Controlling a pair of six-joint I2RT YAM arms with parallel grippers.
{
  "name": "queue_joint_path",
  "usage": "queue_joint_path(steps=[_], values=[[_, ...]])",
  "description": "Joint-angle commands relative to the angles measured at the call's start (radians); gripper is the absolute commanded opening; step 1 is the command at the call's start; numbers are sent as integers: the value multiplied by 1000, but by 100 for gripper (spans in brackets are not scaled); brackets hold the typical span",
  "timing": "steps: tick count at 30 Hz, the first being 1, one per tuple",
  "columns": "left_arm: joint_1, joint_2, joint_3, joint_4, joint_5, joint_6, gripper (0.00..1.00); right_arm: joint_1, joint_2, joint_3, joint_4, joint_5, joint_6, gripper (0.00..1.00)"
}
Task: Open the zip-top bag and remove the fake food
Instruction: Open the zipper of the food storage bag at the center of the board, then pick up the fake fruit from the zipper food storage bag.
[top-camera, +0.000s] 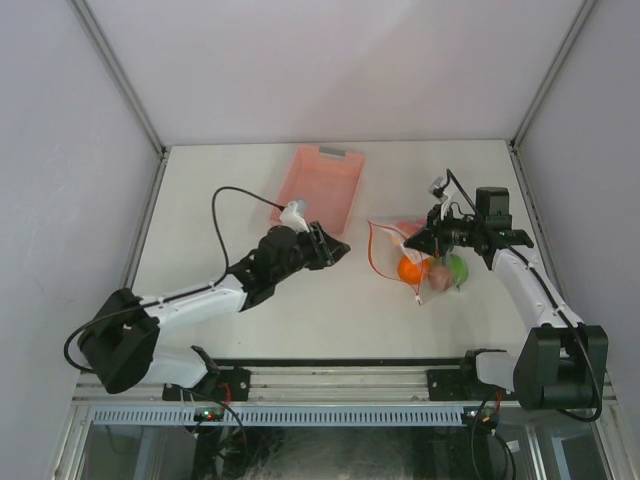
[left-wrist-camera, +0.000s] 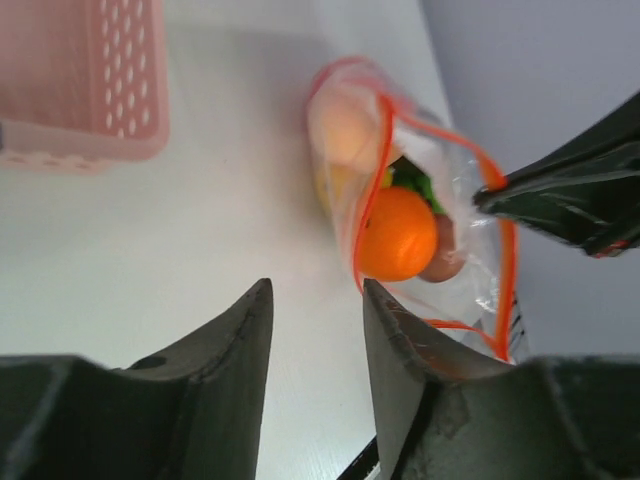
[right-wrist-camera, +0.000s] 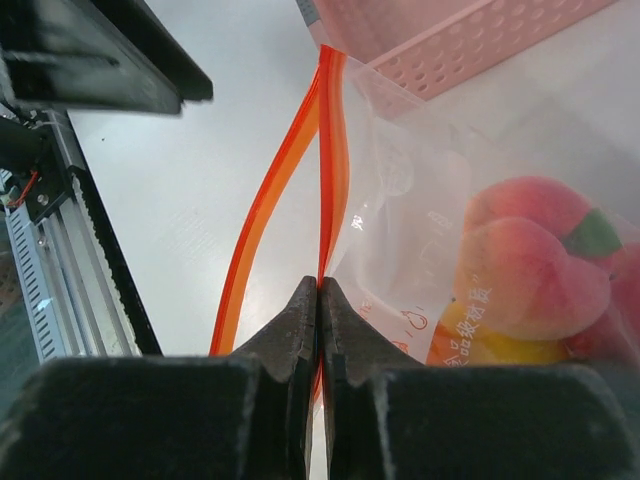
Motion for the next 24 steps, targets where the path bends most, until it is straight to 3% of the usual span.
queue_joint_path(steps=[1, 4, 7, 11, 14, 17, 21, 24], values=[[72, -91, -129, 330, 124, 82, 49, 10, -7, 6, 11, -33, -19, 0], [110, -61, -125, 503, 301, 77, 47, 9, -8, 6, 11, -33, -23, 0], [107, -35, -81, 526, 380, 84, 36, 9, -10, 7, 9, -33, -24, 0], [74, -62, -47, 447, 319, 217, 35, 10, -11, 6, 8, -32, -26, 0], [28, -115, -16, 341, 241, 390, 37, 10, -10, 6, 8, -32, -27, 0], [21, -135, -27, 355, 243, 465, 42, 10, -11, 6, 8, -34, -27, 0], [99, -87, -137, 639, 307, 286, 59, 9, -11, 8, 2, -37, -31, 0], [154, -23, -140, 750, 401, 154, 56, 11, -10, 8, 1, -36, -33, 0]])
